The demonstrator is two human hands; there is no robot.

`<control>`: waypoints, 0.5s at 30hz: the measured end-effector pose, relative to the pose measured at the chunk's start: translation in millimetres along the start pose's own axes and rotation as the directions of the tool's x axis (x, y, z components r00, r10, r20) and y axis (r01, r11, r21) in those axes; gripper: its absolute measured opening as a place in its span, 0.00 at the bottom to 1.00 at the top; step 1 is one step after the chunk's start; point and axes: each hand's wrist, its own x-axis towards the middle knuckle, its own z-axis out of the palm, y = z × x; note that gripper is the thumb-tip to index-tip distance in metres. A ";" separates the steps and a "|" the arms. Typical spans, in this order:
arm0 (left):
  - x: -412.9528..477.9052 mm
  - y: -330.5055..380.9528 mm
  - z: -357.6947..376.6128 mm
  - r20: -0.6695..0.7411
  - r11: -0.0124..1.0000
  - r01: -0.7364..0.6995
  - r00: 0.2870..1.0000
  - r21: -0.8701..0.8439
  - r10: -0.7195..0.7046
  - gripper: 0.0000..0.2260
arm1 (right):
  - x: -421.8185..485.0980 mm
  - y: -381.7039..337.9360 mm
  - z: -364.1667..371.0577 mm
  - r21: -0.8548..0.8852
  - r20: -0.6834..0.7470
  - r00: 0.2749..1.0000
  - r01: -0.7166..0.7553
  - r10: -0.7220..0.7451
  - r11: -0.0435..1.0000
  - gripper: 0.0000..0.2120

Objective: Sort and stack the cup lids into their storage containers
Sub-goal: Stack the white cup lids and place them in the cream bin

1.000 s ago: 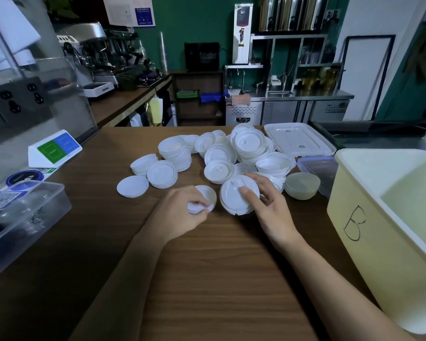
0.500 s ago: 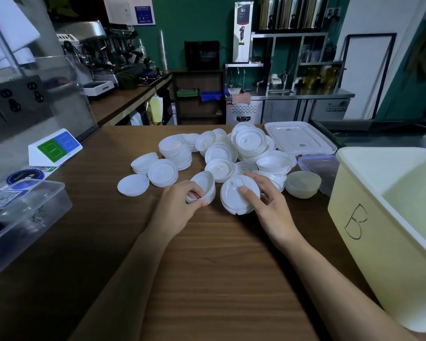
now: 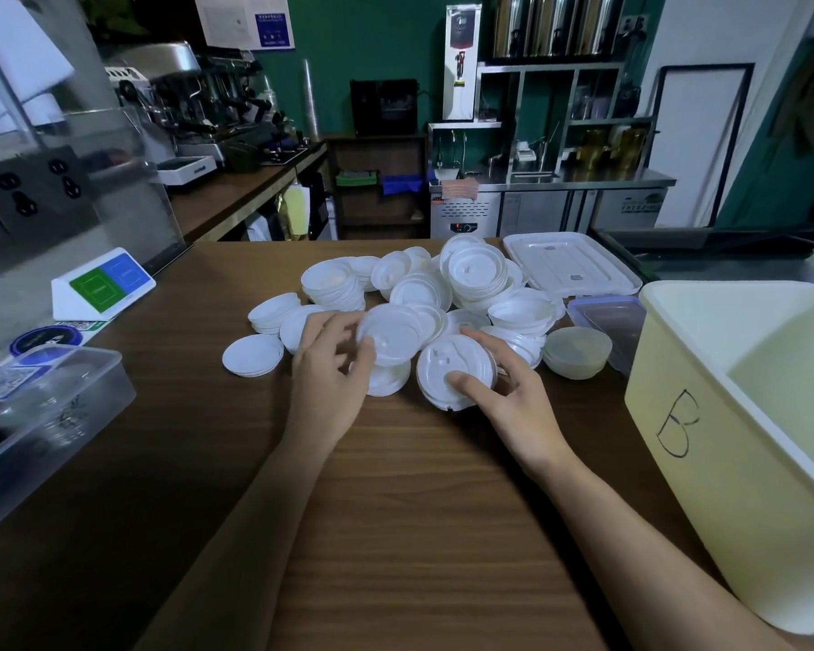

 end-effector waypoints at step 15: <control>-15.6 11.6 25.1 0.265 0.976 0.056 0.964 -0.212 0.002 0.13 | 0.2 -3.3 1.6 0.011 0.100 0.995 -0.027 0.026 1.000 0.18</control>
